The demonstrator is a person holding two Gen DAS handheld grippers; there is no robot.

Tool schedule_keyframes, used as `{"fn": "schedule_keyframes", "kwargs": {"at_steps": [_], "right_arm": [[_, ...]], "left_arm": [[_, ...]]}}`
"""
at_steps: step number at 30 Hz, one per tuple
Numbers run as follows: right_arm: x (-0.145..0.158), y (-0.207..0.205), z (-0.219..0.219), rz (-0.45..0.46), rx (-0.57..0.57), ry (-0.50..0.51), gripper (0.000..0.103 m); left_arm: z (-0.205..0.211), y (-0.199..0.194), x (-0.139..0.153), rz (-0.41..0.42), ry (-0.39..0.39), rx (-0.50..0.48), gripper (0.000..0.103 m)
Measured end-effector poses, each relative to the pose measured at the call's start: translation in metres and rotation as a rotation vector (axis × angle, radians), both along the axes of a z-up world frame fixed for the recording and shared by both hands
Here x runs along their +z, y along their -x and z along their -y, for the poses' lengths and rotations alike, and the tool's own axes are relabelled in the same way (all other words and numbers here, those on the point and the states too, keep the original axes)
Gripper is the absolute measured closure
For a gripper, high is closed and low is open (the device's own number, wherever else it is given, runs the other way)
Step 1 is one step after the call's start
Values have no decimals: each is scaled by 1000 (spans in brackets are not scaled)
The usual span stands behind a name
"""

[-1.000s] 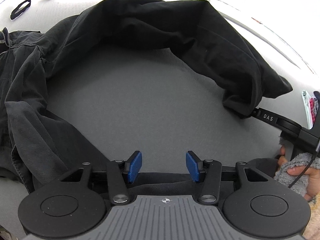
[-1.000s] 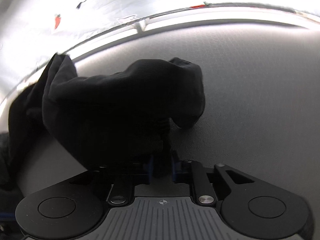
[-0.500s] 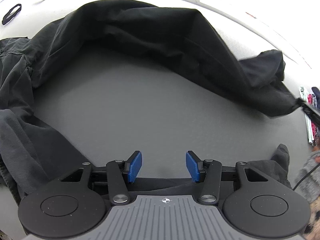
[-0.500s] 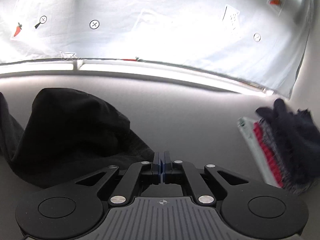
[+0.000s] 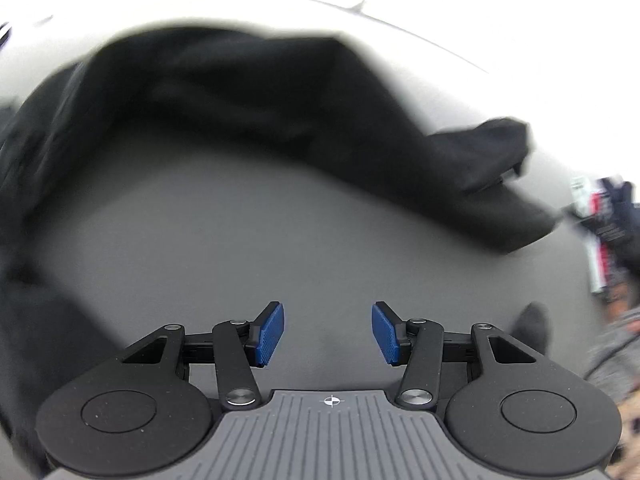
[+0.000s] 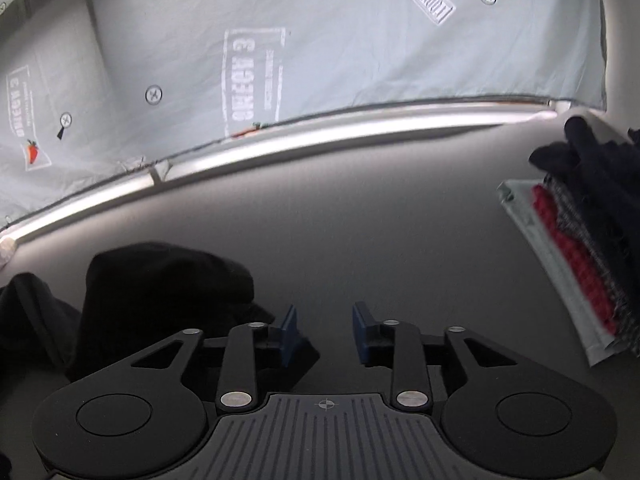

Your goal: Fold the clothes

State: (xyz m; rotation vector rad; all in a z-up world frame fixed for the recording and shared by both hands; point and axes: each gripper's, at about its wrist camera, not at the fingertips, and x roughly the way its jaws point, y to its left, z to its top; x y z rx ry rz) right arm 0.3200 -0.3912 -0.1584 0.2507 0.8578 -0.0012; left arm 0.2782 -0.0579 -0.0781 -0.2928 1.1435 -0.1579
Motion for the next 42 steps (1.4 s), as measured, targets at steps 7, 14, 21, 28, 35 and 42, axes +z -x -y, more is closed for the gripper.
{"fn": "schedule_keyframes", "kwargs": {"at_steps": [7,14,21,28,35,42], "right_arm": [[-38,-8,36,-126,-184,-384,38],[-68,-36,36,-235,-236,-519,92],[9,5,55,121,-299,-454,97],[52,45,57,312,-164,-122,96],[-41,52,68,-49,-305,-118,93],[-58,69,47,-142,-316,10,68]], "left_arm": [[60,-61,19,118,-16,-152,45],[89,-79,7,74,-76,-163,45],[84,-71,49,188,-83,-165,45],[77,-66,38,179,-118,-123,44],[52,-62,-24,-6,-182,-63,44],[18,-64,-76,-148,-167,49,44]]}}
